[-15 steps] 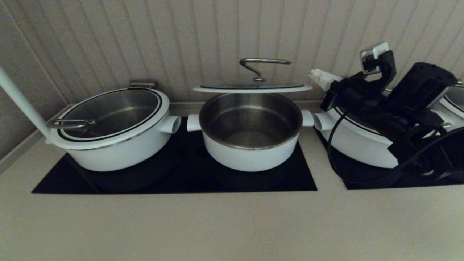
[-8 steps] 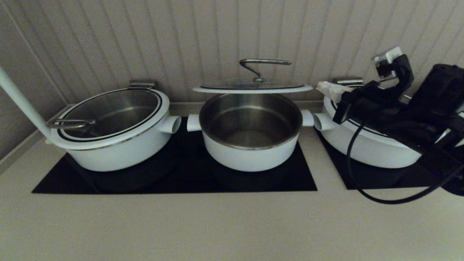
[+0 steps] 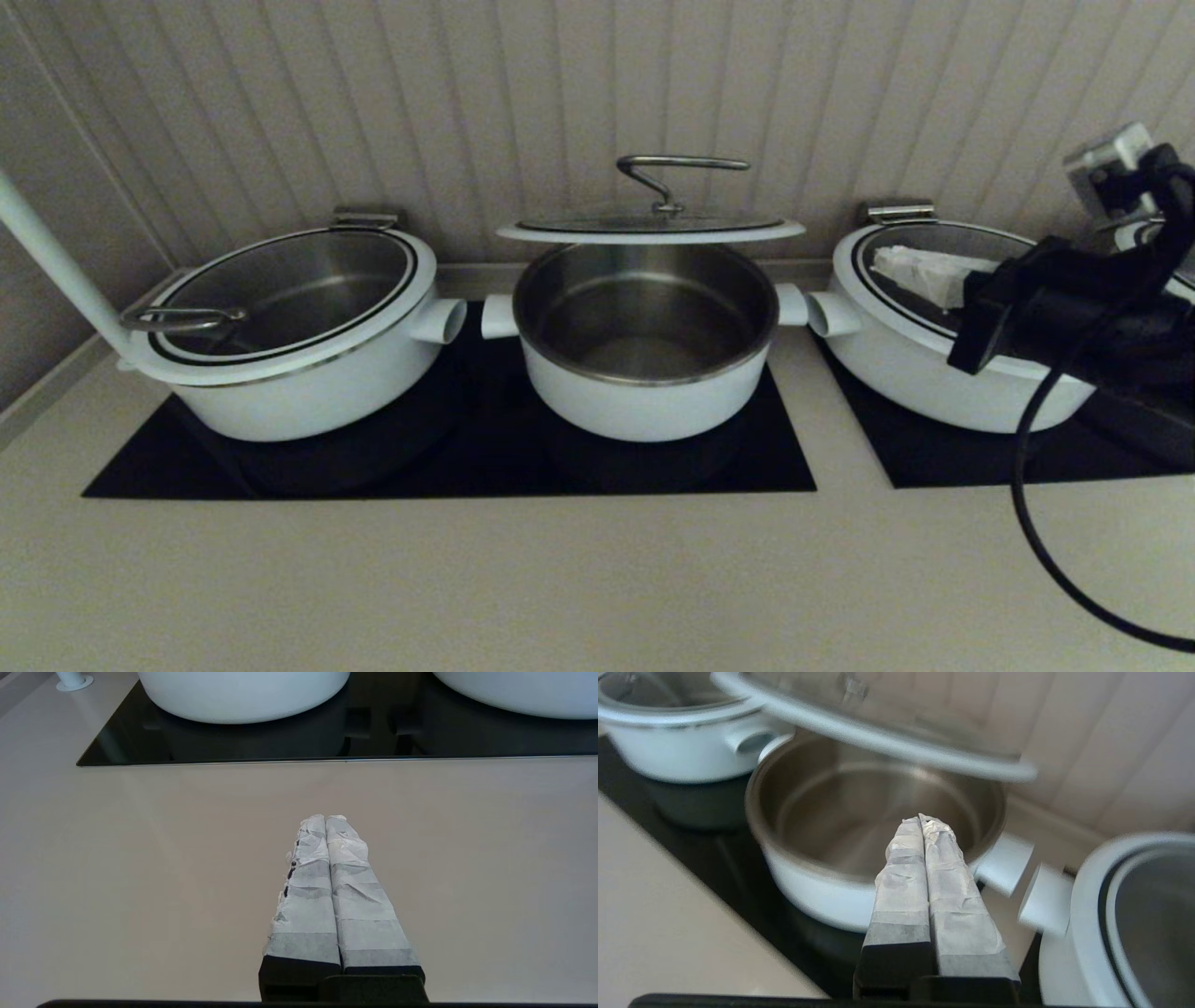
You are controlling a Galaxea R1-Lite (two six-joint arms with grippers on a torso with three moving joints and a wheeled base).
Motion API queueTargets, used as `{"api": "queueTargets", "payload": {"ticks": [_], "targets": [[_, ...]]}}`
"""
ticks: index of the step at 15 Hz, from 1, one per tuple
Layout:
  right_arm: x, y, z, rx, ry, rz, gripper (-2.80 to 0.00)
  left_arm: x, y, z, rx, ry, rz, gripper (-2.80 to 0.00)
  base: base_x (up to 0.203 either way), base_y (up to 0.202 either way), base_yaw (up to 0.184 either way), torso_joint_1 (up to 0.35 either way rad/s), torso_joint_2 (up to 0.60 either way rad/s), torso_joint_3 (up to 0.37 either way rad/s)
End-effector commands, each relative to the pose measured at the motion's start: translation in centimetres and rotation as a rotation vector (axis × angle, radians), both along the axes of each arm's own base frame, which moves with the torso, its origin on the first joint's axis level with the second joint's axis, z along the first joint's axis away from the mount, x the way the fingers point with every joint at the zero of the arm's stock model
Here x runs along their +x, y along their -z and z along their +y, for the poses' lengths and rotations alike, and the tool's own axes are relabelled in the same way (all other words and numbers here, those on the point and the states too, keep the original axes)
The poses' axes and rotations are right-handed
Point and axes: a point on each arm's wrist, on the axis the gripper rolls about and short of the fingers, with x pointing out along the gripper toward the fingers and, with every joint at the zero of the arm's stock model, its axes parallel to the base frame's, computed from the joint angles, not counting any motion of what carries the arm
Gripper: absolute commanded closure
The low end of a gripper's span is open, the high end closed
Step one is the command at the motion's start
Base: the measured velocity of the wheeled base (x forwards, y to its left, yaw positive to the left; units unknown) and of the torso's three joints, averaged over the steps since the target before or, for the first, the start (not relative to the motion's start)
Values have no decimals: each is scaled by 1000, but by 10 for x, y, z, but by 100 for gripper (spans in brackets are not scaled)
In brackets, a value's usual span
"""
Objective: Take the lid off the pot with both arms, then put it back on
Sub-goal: Open the pot lid completely
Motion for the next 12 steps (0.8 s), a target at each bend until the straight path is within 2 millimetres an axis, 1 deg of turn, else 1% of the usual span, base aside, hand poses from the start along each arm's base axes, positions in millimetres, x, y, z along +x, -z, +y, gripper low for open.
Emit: {"api": "queueTargets", "payload": {"ticks": [1,3,5,8,10,12], "targets": [[-20,-4,-6,-6,-4,15,0,0,0,0,1,0,1,0,0,0,0,0,0,0],[-27,8,-7,-26,-15,83,0,0,0,0,1,0,1,0,0,0,0,0,0,0],[-24,20,-6,-39,-18,125,0,0,0,0,1,0,1,0,0,0,0,0,0,0],[2,38,1,-55,-15,158,0,0,0,0,0,0,1,0,0,0,0,0,0,0],[25,44,8,-46,-9,103,0,0,0,0,1,0,1,0,0,0,0,0,0,0],[44,50,13,-41,-6,61,0,0,0,0,1,0,1,0,0,0,0,0,0,0]]}}
